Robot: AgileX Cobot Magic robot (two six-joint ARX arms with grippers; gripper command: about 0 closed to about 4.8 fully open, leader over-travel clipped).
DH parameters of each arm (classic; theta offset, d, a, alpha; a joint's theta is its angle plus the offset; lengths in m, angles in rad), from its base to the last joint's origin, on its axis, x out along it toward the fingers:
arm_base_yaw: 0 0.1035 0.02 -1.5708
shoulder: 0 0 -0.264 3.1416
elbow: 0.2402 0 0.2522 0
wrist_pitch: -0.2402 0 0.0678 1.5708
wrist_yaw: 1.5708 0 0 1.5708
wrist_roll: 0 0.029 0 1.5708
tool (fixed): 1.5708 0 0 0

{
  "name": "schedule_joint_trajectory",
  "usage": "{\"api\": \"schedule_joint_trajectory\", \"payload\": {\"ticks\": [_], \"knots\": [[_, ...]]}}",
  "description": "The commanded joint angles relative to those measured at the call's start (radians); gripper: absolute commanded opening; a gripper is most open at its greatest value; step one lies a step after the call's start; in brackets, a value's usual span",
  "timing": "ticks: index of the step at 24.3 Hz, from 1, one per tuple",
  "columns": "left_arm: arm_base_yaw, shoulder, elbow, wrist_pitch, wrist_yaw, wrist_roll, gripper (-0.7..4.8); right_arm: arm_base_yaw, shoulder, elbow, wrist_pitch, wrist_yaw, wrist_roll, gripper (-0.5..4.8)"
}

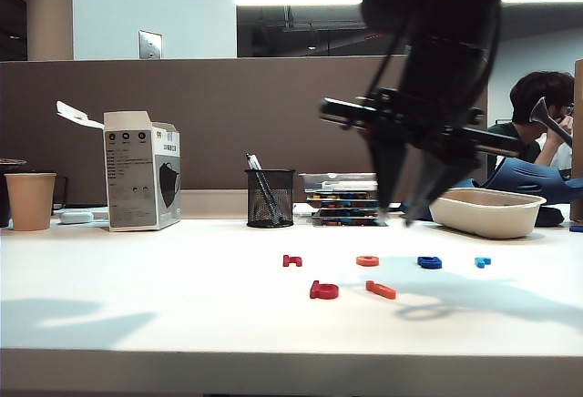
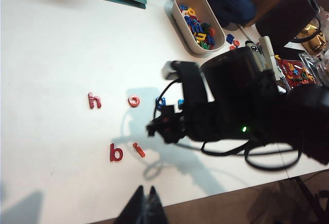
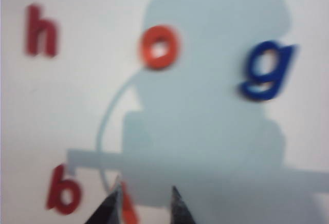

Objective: Select the appropriate letters from the row of letter magnets placed on the table to arrange into the word "big".

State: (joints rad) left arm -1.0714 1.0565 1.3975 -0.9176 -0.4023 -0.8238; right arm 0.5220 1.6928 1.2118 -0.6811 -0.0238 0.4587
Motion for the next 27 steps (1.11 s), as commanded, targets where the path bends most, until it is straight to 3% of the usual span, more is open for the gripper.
{"api": "schedule_joint_trajectory", "payload": {"ticks": [1,3,4,5,12,27], "knots": [[0.001,-0.002,0.003,0.006,-0.002,0.004,-0.05,-0.034,-0.004,0.008,0.011,0.035,-0.021,1.18],[0.001,-0.002,0.003,0.006,-0.002,0.004,-0.05,-0.05,-0.003,0.013,0.013,0.058,-0.033,1.3],[0.001,-0.002,0.003,0.006,-0.002,0.004,-0.05,-0.062,-0.002,0.013,0.032,0.072,-0.045,1.74],[0.001,-0.002,0.003,0.006,-0.002,0.004,-0.05,-0.066,-0.002,0.013,0.04,0.076,-0.045,1.82],[0.001,-0.002,0.003,0.006,-0.002,0.004,-0.05,-0.087,0.055,0.016,0.121,0.095,-0.074,1.81],[0.002,-0.002,0.003,0.006,-0.003,0.004,-0.05,-0.137,0.141,0.051,0.138,0.05,-0.093,1.82]]}}
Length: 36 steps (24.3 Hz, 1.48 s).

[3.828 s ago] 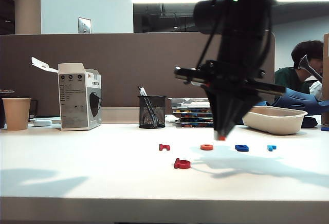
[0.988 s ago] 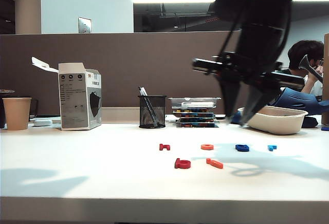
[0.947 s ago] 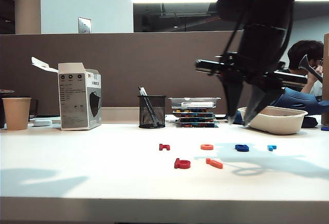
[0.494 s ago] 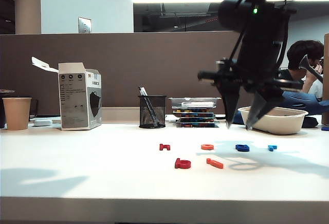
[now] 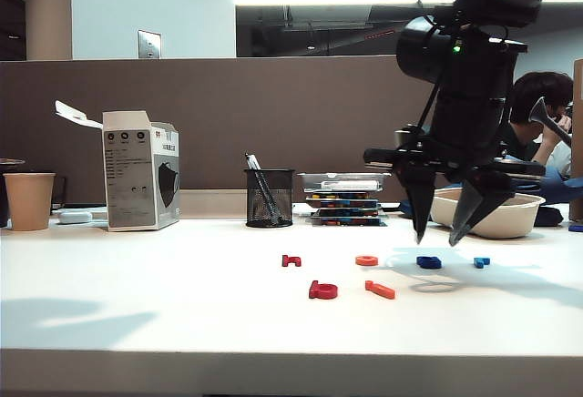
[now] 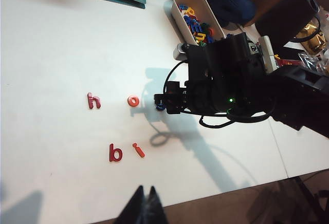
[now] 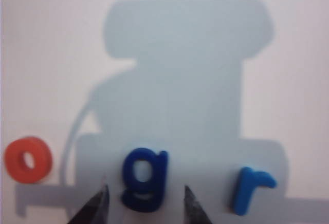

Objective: Select the appropriate letters from the row of letter magnets placed on the table to arrange into the word "big".

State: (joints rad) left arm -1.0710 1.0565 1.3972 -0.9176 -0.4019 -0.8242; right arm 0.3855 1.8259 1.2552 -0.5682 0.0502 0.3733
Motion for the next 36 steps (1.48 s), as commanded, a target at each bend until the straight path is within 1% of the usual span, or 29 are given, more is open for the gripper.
{"api": "schedule_joint_trajectory", "payload": {"ticks": [1,2,5,12,20,27,30,36], "knots": [[0.001,-0.002,0.003,0.006,-0.005,0.005,-0.05,0.0,0.016,0.007,0.027,-0.027,-0.007,1.82],[0.001,-0.002,0.003,0.006,-0.005,0.005,-0.05,0.0,0.019,0.007,0.026,-0.026,-0.007,1.82],[0.001,-0.002,0.003,0.006,-0.004,0.005,-0.05,0.0,0.042,0.007,0.025,-0.028,-0.007,2.16],[0.001,-0.002,0.003,0.006,-0.005,0.005,-0.05,0.0,0.064,0.007,0.023,-0.031,-0.007,2.11],[0.001,-0.002,0.003,0.006,-0.005,0.005,-0.05,0.002,0.064,0.007,-0.049,-0.031,-0.007,1.98],[0.001,-0.002,0.003,0.006,-0.005,0.005,-0.05,0.008,0.064,0.007,-0.056,-0.029,-0.007,1.97],[0.001,-0.002,0.003,0.006,-0.005,0.005,-0.05,0.008,0.064,0.007,-0.056,-0.029,-0.007,1.06],[0.001,-0.002,0.003,0.006,-0.005,0.005,-0.05,0.008,0.064,0.007,-0.048,-0.027,-0.007,1.01]]}}
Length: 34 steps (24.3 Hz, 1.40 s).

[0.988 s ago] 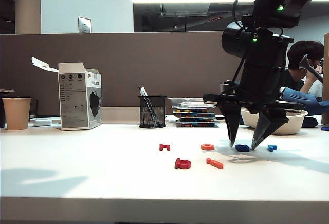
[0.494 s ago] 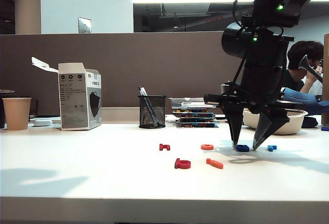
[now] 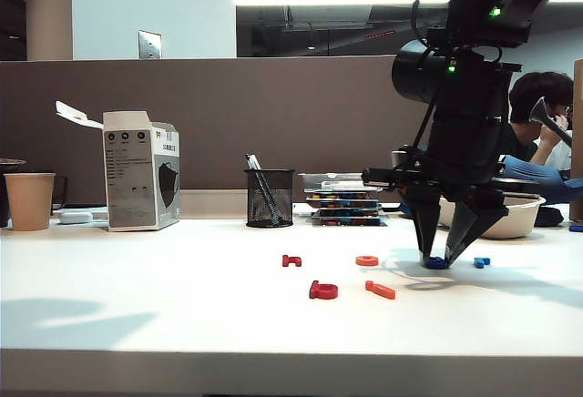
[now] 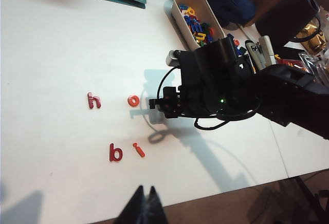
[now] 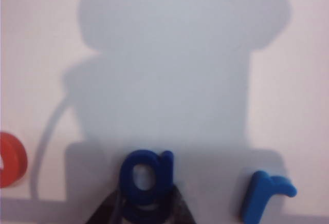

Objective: Select the appropriate letters from the row of letter magnets placed on the table to arrange into the word "big".

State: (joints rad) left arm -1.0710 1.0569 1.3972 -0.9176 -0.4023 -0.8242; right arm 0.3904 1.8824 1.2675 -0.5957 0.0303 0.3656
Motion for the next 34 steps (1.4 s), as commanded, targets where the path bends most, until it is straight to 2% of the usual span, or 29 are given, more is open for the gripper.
{"api": "schedule_joint_trajectory", "payload": {"ticks": [1,26,34], "knots": [[0.001,-0.002,0.003,0.006,-0.004,0.005,-0.05,0.003,0.008,-0.005,-0.019,-0.008,0.0,0.97],[0.001,-0.002,0.003,0.006,-0.004,0.005,-0.05,0.002,0.005,-0.005,-0.013,-0.007,0.0,0.94],[0.001,-0.002,0.003,0.006,-0.004,0.005,-0.05,0.003,-0.064,-0.005,-0.032,-0.008,0.0,0.94]]}}
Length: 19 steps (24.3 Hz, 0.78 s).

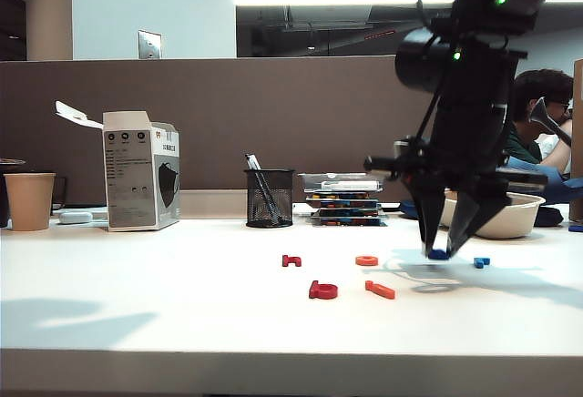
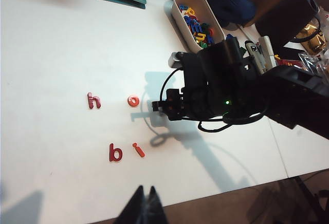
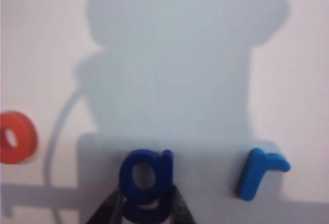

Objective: Select the appropriate letters from the row of letter magnets placed on the table to arrange into the word "big".

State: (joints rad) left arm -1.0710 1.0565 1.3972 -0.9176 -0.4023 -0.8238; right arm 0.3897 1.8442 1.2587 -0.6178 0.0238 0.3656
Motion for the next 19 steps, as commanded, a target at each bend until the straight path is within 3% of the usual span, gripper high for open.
{"api": "schedule_joint_trajectory", "payload": {"ticks": [1,10,19], "knots": [[0.001,-0.002,0.003,0.006,-0.005,0.004,-0.05,0.003,-0.03,0.003,-0.019,-0.003,0.0,0.94],[0.001,-0.002,0.003,0.007,-0.005,0.004,-0.05,0.018,-0.043,0.003,-0.194,-0.079,0.002,0.94],[0.001,-0.002,0.003,0.006,-0.004,0.004,-0.05,0.133,-0.045,0.003,-0.24,-0.077,0.049,0.94]]}}
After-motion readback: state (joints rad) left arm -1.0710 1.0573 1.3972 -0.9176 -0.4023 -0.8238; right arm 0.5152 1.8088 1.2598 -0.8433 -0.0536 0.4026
